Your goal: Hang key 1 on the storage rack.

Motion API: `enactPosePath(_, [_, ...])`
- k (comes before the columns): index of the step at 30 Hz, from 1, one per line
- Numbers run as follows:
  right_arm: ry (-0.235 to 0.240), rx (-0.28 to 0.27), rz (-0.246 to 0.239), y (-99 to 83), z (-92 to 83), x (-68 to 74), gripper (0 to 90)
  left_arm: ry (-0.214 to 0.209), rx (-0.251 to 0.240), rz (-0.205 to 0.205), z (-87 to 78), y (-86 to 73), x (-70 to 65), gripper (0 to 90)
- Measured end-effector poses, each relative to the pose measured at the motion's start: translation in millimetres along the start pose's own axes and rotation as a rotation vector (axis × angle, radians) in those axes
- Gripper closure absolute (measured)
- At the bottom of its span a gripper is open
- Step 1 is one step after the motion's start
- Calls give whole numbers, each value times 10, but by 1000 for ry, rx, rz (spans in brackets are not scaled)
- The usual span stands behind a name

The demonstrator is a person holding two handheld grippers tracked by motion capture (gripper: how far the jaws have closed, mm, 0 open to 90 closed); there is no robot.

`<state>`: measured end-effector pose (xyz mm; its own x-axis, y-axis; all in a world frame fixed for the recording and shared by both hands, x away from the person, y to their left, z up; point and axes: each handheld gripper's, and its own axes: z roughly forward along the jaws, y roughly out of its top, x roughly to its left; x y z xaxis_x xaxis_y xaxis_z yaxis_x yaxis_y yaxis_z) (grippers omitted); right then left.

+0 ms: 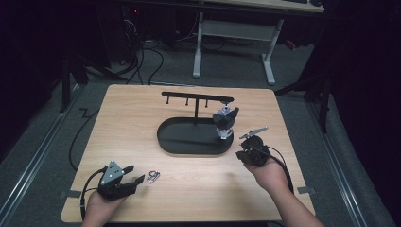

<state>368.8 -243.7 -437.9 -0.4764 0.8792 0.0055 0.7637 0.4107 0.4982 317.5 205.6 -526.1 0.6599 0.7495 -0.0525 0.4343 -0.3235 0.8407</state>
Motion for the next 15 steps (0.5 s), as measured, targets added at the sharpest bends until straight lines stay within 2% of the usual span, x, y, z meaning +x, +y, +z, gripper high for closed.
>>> enactPosePath(5, [6,-27,4,-179,40,52,900,1,4,2,3,-1,1,421])
enactPosePath(11, [9,-72,-15,-370,95,116,900,4,1,-2,1,1,0,434])
enactPosePath(12, [9,-99,-18,-456,109,167,900,5,3,-2,3,2,0,443])
enactPosePath(15, [19,-134,-12,-525,118,199,900,10,5,-1,8,7,1,453])
